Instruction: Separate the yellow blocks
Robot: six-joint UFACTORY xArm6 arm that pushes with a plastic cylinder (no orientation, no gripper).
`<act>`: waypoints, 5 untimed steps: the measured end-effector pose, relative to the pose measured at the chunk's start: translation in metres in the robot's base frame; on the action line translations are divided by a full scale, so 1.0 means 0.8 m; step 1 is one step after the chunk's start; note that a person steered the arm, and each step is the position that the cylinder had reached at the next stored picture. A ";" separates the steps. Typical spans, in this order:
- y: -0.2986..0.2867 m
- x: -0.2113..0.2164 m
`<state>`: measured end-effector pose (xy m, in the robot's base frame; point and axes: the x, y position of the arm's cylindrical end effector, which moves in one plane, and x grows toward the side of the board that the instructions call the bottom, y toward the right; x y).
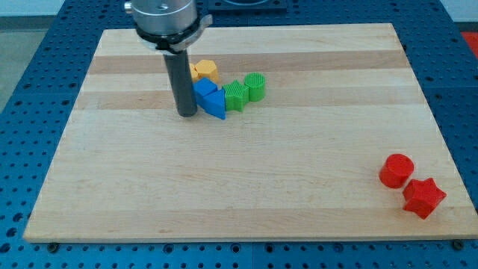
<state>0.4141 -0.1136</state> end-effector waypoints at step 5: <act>0.015 -0.079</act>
<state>0.3512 -0.1018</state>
